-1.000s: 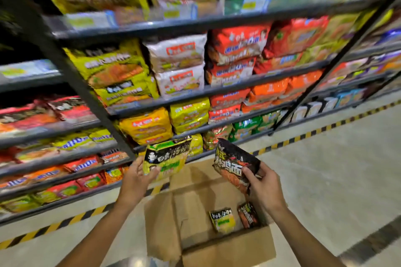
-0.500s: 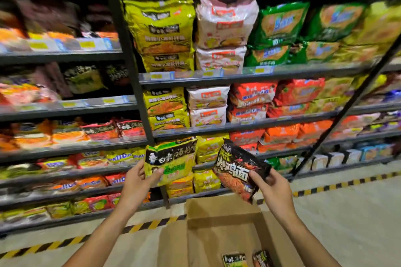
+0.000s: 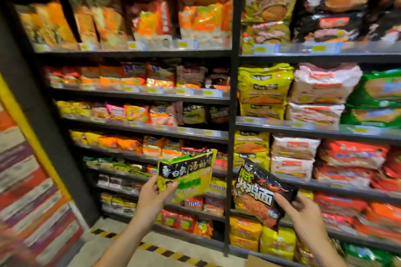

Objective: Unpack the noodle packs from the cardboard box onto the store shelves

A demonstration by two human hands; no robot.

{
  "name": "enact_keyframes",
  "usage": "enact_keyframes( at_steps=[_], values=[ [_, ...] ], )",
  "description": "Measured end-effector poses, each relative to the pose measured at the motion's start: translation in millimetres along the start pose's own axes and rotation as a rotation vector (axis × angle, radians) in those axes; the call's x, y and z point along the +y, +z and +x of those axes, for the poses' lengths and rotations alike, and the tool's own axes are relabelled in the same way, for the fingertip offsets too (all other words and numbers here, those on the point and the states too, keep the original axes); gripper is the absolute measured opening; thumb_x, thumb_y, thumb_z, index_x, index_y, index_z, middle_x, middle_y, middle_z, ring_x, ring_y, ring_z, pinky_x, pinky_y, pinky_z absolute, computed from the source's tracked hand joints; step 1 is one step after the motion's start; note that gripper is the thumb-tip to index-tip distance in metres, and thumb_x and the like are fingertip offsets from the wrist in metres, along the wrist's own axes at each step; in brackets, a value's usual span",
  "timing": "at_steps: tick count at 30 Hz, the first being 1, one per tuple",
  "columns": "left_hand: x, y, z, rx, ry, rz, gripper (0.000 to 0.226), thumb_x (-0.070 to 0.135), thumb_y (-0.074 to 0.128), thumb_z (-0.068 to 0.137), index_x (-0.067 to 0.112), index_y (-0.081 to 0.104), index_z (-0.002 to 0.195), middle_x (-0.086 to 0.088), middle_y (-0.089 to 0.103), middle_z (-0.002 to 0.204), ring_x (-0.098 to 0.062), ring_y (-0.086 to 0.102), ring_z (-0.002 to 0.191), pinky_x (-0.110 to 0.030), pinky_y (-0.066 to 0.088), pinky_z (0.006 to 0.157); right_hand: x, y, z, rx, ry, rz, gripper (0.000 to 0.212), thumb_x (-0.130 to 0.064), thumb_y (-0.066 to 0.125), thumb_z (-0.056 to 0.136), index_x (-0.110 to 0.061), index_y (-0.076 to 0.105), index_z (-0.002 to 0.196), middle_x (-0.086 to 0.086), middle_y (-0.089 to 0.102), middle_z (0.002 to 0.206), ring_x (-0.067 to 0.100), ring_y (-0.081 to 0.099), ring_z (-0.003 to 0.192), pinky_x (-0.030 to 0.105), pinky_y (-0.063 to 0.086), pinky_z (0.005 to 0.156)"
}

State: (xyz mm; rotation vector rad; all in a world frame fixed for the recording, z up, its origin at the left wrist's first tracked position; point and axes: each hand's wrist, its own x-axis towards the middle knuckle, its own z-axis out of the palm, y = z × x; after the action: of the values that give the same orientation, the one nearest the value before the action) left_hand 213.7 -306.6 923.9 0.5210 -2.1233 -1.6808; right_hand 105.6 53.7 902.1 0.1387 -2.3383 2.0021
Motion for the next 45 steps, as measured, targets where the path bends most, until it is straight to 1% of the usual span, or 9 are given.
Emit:
enact_keyframes(
  at_steps=[2,5,13,19,24,29,33,38,45],
  values=[
    [-10,-29,8,0.054,-0.01,-0.025,0.098,0.07,0.078,0.066,0.022,0.044,0.144,0.004,0.052,0.144,-0.021,0.052,0.13,-0.049,0.044,0.107,-8,27,-1,-0.039,0.003,0.011,0.024,-0.016,0.076,0.085,-0.001,0.07,0.102,0.005,0.076,0.09,0.011,0.072,0.084,0.005,0.048,0.057],
    [-30,-74,23,0.061,-0.059,-0.012,0.102,0.071,0.079,0.062,0.013,0.046,0.14,-0.002,0.057,0.139,-0.024,0.055,0.126,-0.051,0.046,0.105,-29,68,-6,-0.067,-0.005,0.011,0.016,-0.018,0.076,0.085,-0.009,0.07,0.098,-0.003,0.074,0.089,-0.004,0.07,0.072,0.006,0.048,0.058],
    [-55,-187,68,0.029,-0.021,-0.09,0.067,0.047,0.078,0.077,0.014,0.056,0.131,-0.001,0.071,0.114,-0.015,0.07,0.099,-0.034,0.056,0.085,-72,188,-18,-0.036,-0.08,-0.06,0.008,-0.02,0.074,0.087,-0.02,0.069,0.093,-0.015,0.071,0.085,-0.016,0.064,0.07,0.003,0.045,0.058],
    [-79,-232,106,-0.011,0.0,-0.005,0.09,0.075,0.071,0.067,0.013,0.053,0.13,-0.004,0.066,0.125,-0.023,0.061,0.118,-0.054,0.047,0.103,-77,243,-29,0.014,-0.08,-0.087,0.012,-0.02,0.074,0.087,-0.015,0.072,0.098,-0.007,0.077,0.086,-0.004,0.07,0.08,0.012,0.053,0.065],
    [-65,-214,137,-0.118,0.06,0.024,0.068,0.068,0.066,0.075,0.016,0.059,0.12,0.007,0.067,0.119,-0.016,0.058,0.116,-0.044,0.044,0.104,-76,257,-21,0.064,-0.075,-0.074,0.009,-0.018,0.073,0.088,-0.015,0.073,0.096,-0.008,0.078,0.085,0.004,0.073,0.082,0.021,0.057,0.067],
    [-68,-185,184,-0.187,0.111,0.035,0.073,0.065,0.068,0.078,0.02,0.054,0.134,0.003,0.064,0.129,-0.016,0.058,0.121,-0.047,0.045,0.106,-62,260,7,0.121,-0.056,-0.075,0.01,-0.02,0.072,0.088,-0.015,0.073,0.096,-0.009,0.078,0.086,0.006,0.073,0.084,0.029,0.059,0.074],
    [-64,-153,223,-0.214,0.163,0.028,0.067,0.052,0.068,0.083,0.021,0.05,0.139,0.002,0.059,0.135,-0.014,0.056,0.122,-0.02,0.053,0.09,-47,267,43,0.132,-0.054,-0.049,0.015,-0.027,0.072,0.087,-0.016,0.072,0.097,-0.009,0.078,0.088,0.004,0.072,0.084,0.034,0.058,0.077],
    [-62,-116,273,-0.203,0.152,0.023,0.082,0.048,0.068,0.087,0.021,0.028,0.153,0.017,0.025,0.15,-0.016,0.028,0.144,-0.042,0.027,0.116,-31,281,107,0.158,-0.056,-0.002,0.013,-0.021,0.072,0.088,-0.013,0.071,0.098,-0.005,0.078,0.085,0.004,0.072,0.084,0.023,0.056,0.07],
    [-52,-74,344,-0.252,0.185,-0.015,0.072,0.045,0.072,0.083,0.029,0.041,0.147,0.005,0.038,0.155,-0.015,0.032,0.144,-0.043,0.03,0.118,-22,284,168,0.17,-0.032,0.026,0.018,-0.022,0.072,0.088,-0.011,0.069,0.102,-0.001,0.076,0.094,0.011,0.07,0.091,0.024,0.056,0.071]
  ],
)
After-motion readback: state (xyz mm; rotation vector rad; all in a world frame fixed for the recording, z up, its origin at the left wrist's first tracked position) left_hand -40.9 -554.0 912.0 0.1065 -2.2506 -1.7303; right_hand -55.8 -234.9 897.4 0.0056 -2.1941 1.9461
